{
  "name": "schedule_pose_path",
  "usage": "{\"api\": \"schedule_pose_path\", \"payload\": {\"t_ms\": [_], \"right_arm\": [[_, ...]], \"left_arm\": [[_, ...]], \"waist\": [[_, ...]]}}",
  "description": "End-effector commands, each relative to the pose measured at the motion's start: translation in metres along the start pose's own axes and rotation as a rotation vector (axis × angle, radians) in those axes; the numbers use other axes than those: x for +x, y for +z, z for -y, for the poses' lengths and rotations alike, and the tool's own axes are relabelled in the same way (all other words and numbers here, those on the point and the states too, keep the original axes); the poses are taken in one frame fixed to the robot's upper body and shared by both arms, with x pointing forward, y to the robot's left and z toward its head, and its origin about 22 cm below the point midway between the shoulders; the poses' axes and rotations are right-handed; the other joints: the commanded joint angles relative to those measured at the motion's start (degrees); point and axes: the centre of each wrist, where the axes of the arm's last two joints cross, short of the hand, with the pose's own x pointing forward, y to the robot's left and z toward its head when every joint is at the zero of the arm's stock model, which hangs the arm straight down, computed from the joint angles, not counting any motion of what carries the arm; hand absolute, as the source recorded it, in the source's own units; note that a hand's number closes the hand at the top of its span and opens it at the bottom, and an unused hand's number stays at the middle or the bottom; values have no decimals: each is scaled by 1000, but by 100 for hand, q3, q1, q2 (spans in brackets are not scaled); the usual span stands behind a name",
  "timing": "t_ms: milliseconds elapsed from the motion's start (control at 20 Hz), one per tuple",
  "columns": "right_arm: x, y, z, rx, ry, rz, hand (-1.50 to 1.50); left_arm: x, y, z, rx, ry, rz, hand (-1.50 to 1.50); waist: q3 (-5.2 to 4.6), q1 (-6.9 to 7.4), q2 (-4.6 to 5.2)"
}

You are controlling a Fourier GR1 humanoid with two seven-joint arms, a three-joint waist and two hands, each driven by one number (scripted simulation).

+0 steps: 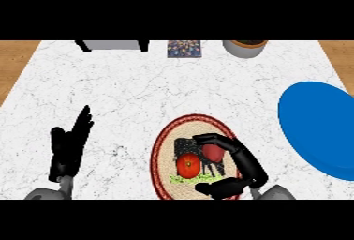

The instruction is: Pick the tomato from the placemat and place it in the plate

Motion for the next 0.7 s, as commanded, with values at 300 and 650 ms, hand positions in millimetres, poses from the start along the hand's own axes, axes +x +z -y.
{"api": "schedule_pose_path", "payload": {"t_ms": [300,650], "right_arm": [[31,-24,22,222,528,-93,-150],[71,-48,11,462,683,-290,-150]], "left_arm": [[-10,-2,-3,7,3,-5,0],[-5,-1,-3,8,-16,-1,0]], "waist": [[-25,-27,-44],[-25,7,-42]]}}
